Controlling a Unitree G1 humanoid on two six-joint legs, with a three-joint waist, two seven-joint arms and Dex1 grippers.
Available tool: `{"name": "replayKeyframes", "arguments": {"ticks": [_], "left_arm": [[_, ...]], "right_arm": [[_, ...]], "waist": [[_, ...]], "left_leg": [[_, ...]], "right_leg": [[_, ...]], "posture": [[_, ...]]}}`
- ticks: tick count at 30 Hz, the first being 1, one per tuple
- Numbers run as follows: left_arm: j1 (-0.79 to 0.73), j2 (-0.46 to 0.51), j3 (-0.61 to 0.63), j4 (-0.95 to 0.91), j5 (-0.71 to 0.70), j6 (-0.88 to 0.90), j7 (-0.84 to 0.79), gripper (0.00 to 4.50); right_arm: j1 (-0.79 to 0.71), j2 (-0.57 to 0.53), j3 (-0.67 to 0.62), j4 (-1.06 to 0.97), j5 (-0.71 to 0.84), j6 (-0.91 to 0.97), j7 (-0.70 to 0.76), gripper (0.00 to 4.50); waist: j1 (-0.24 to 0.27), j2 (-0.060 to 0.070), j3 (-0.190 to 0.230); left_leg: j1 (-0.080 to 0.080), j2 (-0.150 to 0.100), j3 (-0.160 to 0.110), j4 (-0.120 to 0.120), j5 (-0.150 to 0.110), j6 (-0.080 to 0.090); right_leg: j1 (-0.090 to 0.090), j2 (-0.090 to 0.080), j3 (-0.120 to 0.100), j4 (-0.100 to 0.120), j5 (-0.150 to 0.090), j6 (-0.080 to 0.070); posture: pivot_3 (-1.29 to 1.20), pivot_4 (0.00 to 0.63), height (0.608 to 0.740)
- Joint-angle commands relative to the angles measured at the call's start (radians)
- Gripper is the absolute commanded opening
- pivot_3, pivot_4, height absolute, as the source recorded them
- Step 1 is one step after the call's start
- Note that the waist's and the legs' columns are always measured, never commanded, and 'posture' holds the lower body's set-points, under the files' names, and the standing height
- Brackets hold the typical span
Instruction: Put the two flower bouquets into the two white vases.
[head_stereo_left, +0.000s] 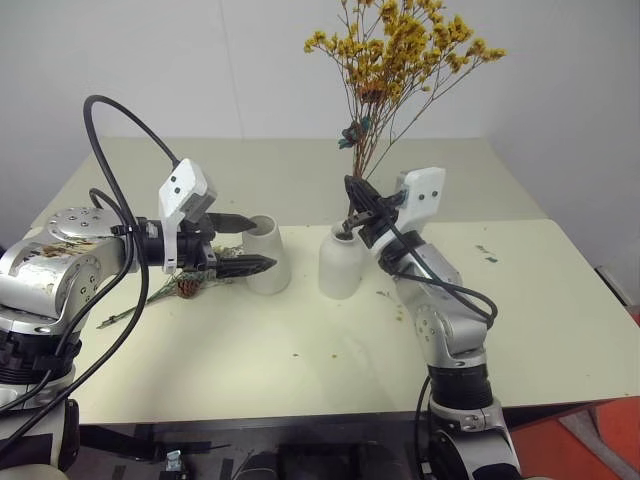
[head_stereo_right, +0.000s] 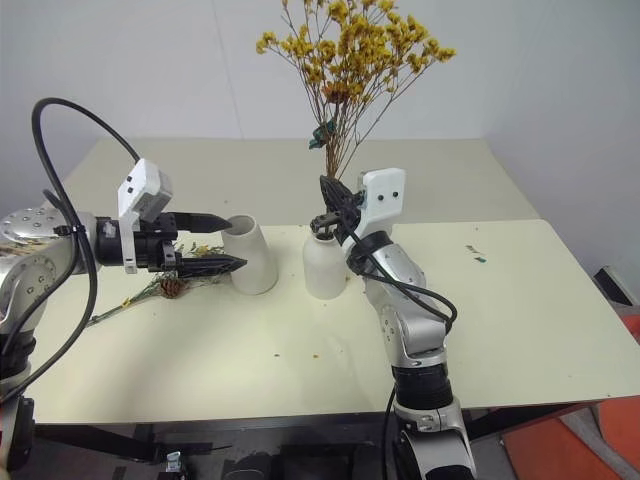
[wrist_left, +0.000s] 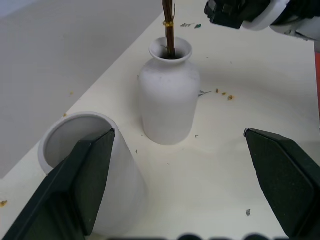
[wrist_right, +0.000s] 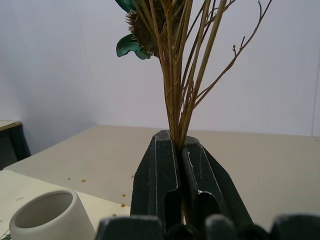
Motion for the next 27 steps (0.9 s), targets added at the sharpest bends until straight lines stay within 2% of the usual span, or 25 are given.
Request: {"name": "replayKeyframes", "arguments": {"ticks": [1, 4, 14, 15, 23, 27], "left_arm": [[-0.011, 0.004, 0.037, -0.026, -0.017, -0.034, 0.003, 4.5], [-0.009, 0.003, 0.03, -0.023, -0.012, -0.042, 0.005, 4.5], [-0.019, -0.008, 0.013, -0.008, -0.007, -0.057, -0.005, 4.5], [-0.02, -0.008, 0.011, -0.006, -0.006, -0.059, -0.007, 4.5], [-0.031, -0.016, -0.012, 0.016, 0.006, -0.08, -0.014, 4.5], [-0.027, -0.023, -0.01, 0.013, 0.017, -0.105, -0.006, 4.5]], "right_arm": [[0.0, 0.003, 0.006, -0.033, -0.005, -0.032, -0.009, 0.03], [0.009, -0.006, 0.008, -0.044, -0.003, -0.032, -0.001, 0.85], [0.124, -0.068, 0.041, -0.18, 0.0, 0.0, 0.03, 4.25], [0.134, -0.077, 0.043, -0.193, -0.005, 0.004, 0.032, 4.48], [0.244, -0.211, 0.059, -0.35, 0.029, 0.069, 0.122, 4.48], [0.331, -0.293, -0.022, -0.461, 0.123, 0.112, 0.181, 4.48]], "waist": [[0.0, 0.0, 0.0], [0.0, 0.0, 0.0], [0.001, 0.0, 0.0], [0.002, 0.0, 0.0], [0.003, 0.0, 0.0], [0.004, 0.0, 0.0]], "left_leg": [[0.0, 0.0, 0.0, 0.0, 0.0, 0.0], [0.0, 0.0, 0.0, 0.0, 0.0, 0.0], [0.0, 0.0, 0.0, 0.0, 0.0, 0.0], [0.0, 0.0, 0.0, 0.0, 0.0, 0.0], [0.0, 0.0, 0.0, 0.0, 0.0, 0.0], [0.0, 0.0, 0.0, 0.0, 0.0, 0.0]], "right_leg": [[0.0, 0.0, 0.0, 0.0, 0.0, 0.0], [0.0, 0.0, 0.0, 0.0, 0.0, 0.0], [0.0, 0.0, 0.0, 0.0, 0.0, 0.0], [0.0, 0.0, 0.0, 0.0, 0.0, 0.0], [0.0, 0.0, 0.0, -0.001, 0.0, 0.0], [0.001, 0.0, 0.0, -0.001, -0.002, 0.002]], "posture": [[0.0, 0.15, 0.74], [0.0, 0.15, 0.74], [0.0, 0.15, 0.74], [0.0, 0.15, 0.74], [0.0, 0.15, 0.74], [0.0, 0.15, 0.74]]}}
